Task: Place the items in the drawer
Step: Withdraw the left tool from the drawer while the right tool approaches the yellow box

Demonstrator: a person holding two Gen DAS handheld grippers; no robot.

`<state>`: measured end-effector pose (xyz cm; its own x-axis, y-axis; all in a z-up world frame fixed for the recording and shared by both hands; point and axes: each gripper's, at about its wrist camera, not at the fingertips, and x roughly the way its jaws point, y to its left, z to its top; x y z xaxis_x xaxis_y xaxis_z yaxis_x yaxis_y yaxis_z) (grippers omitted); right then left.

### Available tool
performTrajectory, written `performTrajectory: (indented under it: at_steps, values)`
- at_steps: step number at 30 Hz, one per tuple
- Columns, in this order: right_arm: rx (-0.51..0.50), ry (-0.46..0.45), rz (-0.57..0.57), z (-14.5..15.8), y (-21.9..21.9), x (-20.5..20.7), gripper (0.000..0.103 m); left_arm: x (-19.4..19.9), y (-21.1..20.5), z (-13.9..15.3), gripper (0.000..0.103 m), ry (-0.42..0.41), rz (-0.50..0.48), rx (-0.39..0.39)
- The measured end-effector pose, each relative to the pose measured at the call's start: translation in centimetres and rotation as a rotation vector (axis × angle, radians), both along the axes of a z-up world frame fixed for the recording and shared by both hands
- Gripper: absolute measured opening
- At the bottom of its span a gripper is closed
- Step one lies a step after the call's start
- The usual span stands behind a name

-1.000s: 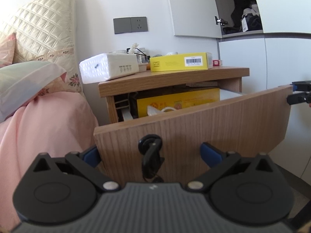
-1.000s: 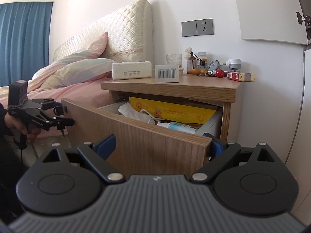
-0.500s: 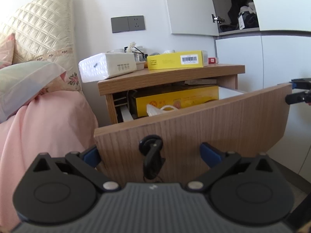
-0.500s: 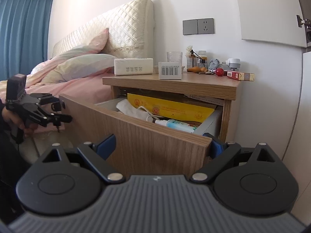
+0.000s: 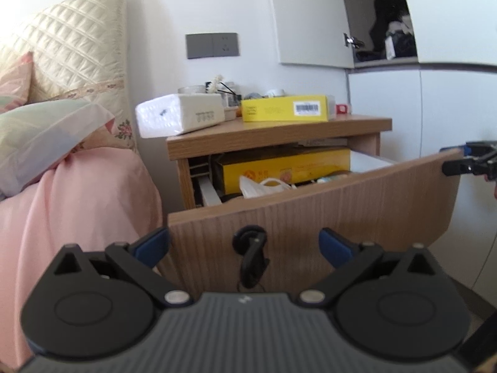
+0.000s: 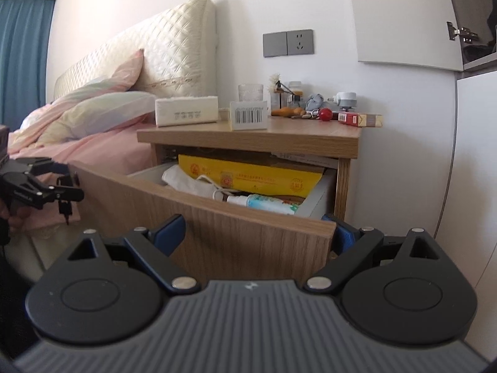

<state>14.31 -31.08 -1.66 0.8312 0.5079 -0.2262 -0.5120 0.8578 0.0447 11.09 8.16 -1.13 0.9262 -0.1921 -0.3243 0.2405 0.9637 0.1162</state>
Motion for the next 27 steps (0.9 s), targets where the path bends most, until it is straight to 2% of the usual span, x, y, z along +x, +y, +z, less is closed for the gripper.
performTrajectory:
  at_steps: [6,12,14,18,23,27]
  values:
    - [0.074,-0.051,-0.038,1.2,-0.7,-0.7,0.095,-0.9,0.3,1.2,0.103,-0.059,0.020,-0.030]
    - [0.131,-0.061,-0.064,2.1,-0.3,-0.8,0.095,-1.6,0.2,2.7,0.103,-0.163,0.072,-0.056]
    - [0.149,-0.064,-0.064,2.5,0.1,-0.9,0.095,-1.6,0.2,3.4,0.103,-0.183,0.077,-0.088]
    - [0.183,-0.066,-0.072,3.1,0.9,-0.8,0.095,-1.3,-0.4,4.9,0.103,-0.196,0.093,-0.111]
    - [0.222,-0.074,-0.089,3.9,2.2,-0.4,0.095,-0.3,-1.9,6.2,0.103,-0.173,0.115,-0.146]
    - [0.222,-0.082,-0.086,4.3,3.6,-0.2,0.095,1.3,-2.6,7.4,0.103,-0.148,0.133,-0.221]
